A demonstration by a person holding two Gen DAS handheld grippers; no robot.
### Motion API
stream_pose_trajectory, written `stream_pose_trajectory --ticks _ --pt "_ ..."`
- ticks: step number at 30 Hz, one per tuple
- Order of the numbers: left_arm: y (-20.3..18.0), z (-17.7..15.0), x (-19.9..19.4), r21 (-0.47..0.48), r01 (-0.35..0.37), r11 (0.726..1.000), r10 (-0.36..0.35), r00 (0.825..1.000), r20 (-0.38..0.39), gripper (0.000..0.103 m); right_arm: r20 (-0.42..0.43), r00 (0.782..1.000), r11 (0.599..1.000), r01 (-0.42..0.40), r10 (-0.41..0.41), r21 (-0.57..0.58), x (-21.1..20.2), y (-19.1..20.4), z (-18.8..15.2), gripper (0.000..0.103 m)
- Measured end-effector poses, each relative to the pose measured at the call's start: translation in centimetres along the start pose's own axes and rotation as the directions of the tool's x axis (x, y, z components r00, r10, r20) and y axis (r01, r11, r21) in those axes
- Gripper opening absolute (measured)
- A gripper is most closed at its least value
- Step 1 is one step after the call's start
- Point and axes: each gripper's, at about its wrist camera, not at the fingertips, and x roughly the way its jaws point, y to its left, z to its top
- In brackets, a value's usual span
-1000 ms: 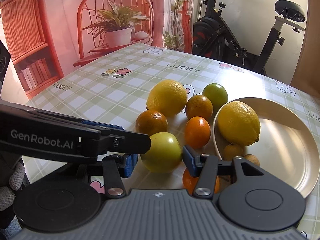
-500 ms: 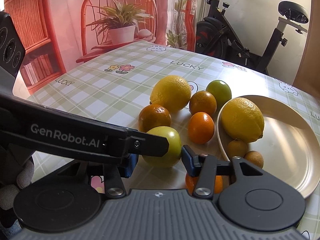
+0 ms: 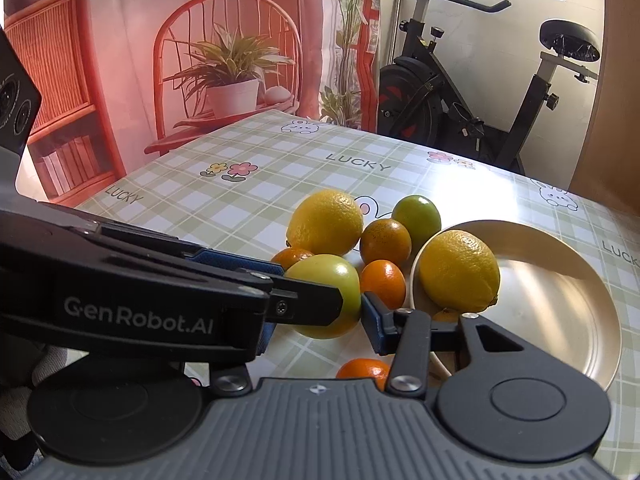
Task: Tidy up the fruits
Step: 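Carry the yellow-green fruit over the plate with the left gripper, then lower the yellow-green fruit onto the plate and open the left gripper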
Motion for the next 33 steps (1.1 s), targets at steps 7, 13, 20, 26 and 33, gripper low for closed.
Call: stream_pose_trajectory --ticks 7,13,20,26,33 --pt "-2.7 2.5 1.0 0.068 0.030 0.997 -0.031 0.999 0.017 0.042 0.050 0.998 0.999 0.041 -0.042 0.023 -2.1 -1.9 1.4 0.047" --pt "-5.5 4.8 3.8 0.157 0.082 0.984 -0.084 0.996 0.005 0.042 0.081 0.993 0.994 0.086 -0.091 0.066 -3.5 -5.2 2.4 0.047" --pt "-7.1 6.5 9.4 0.147 0.120 0.982 -0.109 0.991 -0.076 0.042 0.065 0.989 0.982 0.122 -0.132 0.145 -3.1 -10.1 2.4 0.046" --pt "-7.5 7.5 13.5 0.164 0.105 0.981 -0.085 0.988 -0.129 0.042 0.049 0.987 0.966 0.137 -0.151 0.219 -1.6 -13.7 1.5 0.046" --pt "-7.2 7.8 16.2 0.161 0.079 0.984 -0.053 0.986 -0.159 0.042 0.035 0.990 0.958 0.126 -0.140 0.258 0.6 -16.7 0.9 0.046"
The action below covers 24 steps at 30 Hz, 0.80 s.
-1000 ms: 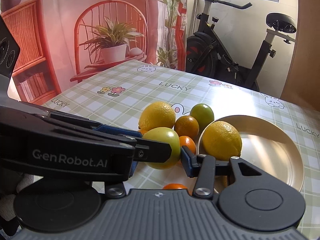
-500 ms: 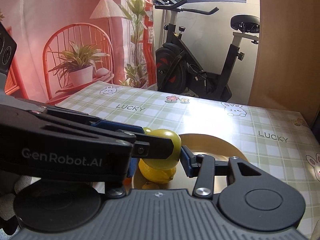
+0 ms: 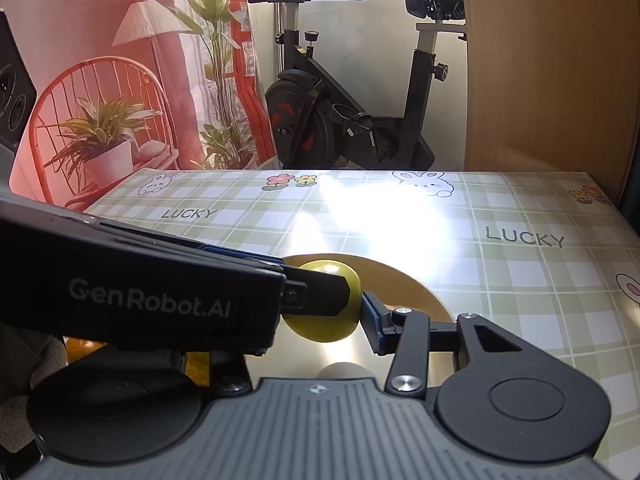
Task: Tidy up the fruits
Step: 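Lower the yellow-green fruit onto the plate and open the left gripper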
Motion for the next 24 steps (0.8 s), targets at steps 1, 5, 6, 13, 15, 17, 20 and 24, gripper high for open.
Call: stream_pose_trajectory --ticks 1,5,6,13,15,17,20,24 --pt "0.0 0.1 0.2 0.004 -0.006 1.000 0.006 1.000 -0.002 0.042 -0.004 1.000 1.000 -0.001 0.001 0.004 0.3 -0.2 -0.1 0.046" --pt "0.2 0.2 0.7 0.003 -0.021 1.000 0.021 1.000 -0.007 0.042 -0.013 1.000 1.000 0.002 -0.002 0.005 1.2 -0.5 0.1 0.046" --pt "0.3 0.2 0.8 0.001 -0.025 1.000 0.025 1.000 -0.009 0.042 -0.016 1.000 1.000 0.002 -0.002 0.008 1.4 -0.6 0.1 0.046" --pt "0.2 0.1 1.1 0.002 -0.046 0.999 0.046 0.999 -0.004 0.042 -0.040 0.999 1.000 0.018 -0.017 0.022 2.0 -0.7 0.3 0.046" --pt "0.4 0.1 0.8 -0.004 -0.055 0.998 0.055 0.998 0.004 0.043 -0.044 0.999 0.999 0.026 -0.024 0.028 2.0 -0.7 0.4 0.047" --pt "0.6 0.1 0.2 -0.011 -0.058 0.998 0.058 0.998 0.016 0.043 -0.046 0.998 0.999 0.038 -0.037 0.028 1.9 -0.6 0.5 0.048" --pt "0.8 0.3 -1.2 -0.026 -0.063 0.998 0.064 0.997 0.038 0.044 -0.035 0.998 0.998 0.044 -0.043 0.035 1.1 -0.6 0.8 0.048" --pt "1.1 0.2 -3.3 -0.021 -0.068 0.997 0.069 0.995 0.069 0.050 -0.019 0.999 0.999 0.044 -0.044 0.025 -0.2 -0.2 1.1 0.048"
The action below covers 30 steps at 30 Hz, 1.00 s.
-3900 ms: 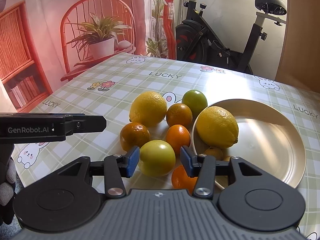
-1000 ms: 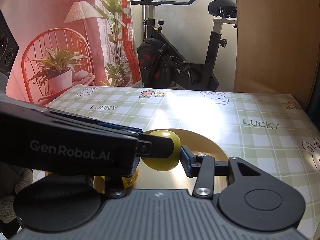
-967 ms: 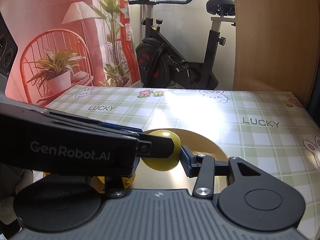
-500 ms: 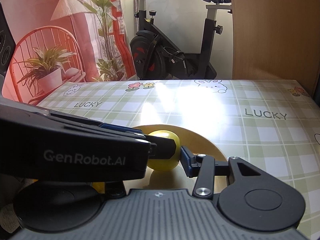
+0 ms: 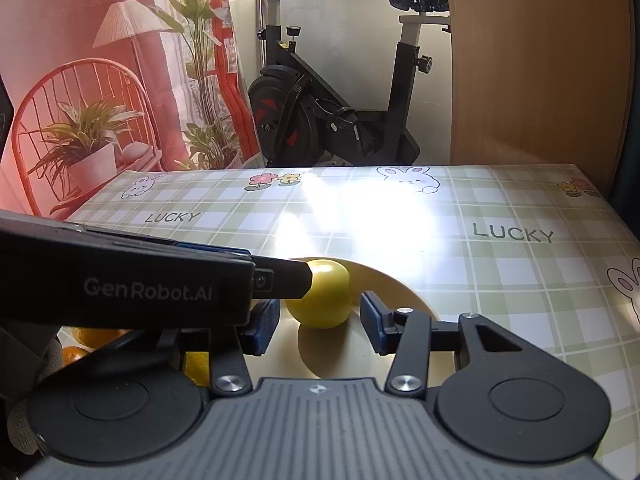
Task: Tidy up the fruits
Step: 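Lower the yellow-green fruit onto the plate and open the left gripper, then grasp a small orange mandarin beside the plate with the left gripper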
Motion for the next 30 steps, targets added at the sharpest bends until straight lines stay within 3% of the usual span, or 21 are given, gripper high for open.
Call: stream_pose_trajectory --ticks 15,21,24,30 --pt "4.2 -3.2 -9.4 -0.005 -0.065 0.998 0.065 0.996 0.065 0.050 0.043 0.999 0.998 -0.022 0.025 -0.054 -4.4 4.1 -0.6 0.048" --pt "5.5 -4.5 -12.0 0.006 -0.114 0.993 0.113 0.988 0.101 0.050 0.044 0.997 0.996 -0.053 0.056 -0.069 -5.3 6.6 -1.4 0.048" --pt "5.7 -4.9 -13.1 0.023 -0.145 0.989 0.140 0.981 0.137 0.055 0.044 0.997 0.995 -0.065 0.068 -0.077 -5.6 7.6 -1.8 0.048" --pt "6.4 -6.2 -14.2 -0.010 -0.143 0.990 0.143 0.978 0.154 0.059 0.042 0.995 0.995 -0.084 0.087 -0.059 -5.8 9.2 -3.0 0.048"
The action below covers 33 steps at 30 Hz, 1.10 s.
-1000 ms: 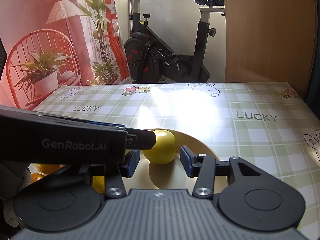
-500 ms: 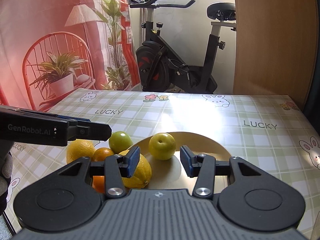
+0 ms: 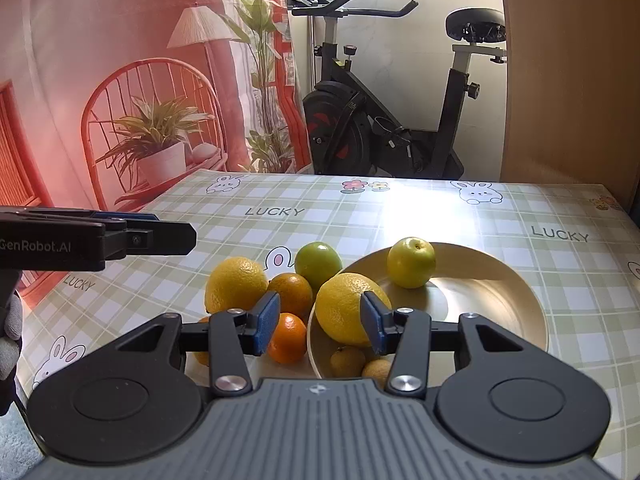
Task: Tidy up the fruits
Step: 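Grasp a small orange mandarin beside the plate with the left gripper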
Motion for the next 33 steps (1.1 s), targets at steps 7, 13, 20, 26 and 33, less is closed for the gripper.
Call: stream_pose_trajectory --ticks 7,13,20,26,33 --pt "-0.3 -2.0 -0.5 -0.015 0.009 1.000 -0.009 1.000 -0.011 0.059 -0.009 1.000 0.999 -0.013 0.013 -0.038 -0.2 2.1 -1.6 0.048" --pt "-0.5 -3.2 -0.2 -0.046 0.024 0.999 -0.025 0.999 -0.026 0.059 -0.049 0.999 0.996 0.000 -0.004 -0.090 -0.2 3.1 -3.2 0.048" --pt "-0.2 -5.7 0.0 -0.089 -0.001 0.996 -0.005 0.998 -0.064 0.057 -0.095 0.995 0.995 -0.018 0.009 -0.098 0.3 3.2 -4.9 0.048" --pt "-0.4 -6.4 -0.1 -0.108 -0.013 0.994 0.006 0.998 -0.063 0.056 -0.127 0.991 0.997 -0.045 0.037 -0.061 0.9 2.4 -6.0 0.043" --pt "-1.1 -7.0 0.7 -0.130 0.047 0.990 -0.061 0.993 -0.104 0.056 -0.145 0.988 0.997 -0.054 0.046 -0.049 1.2 2.2 -6.4 0.043"
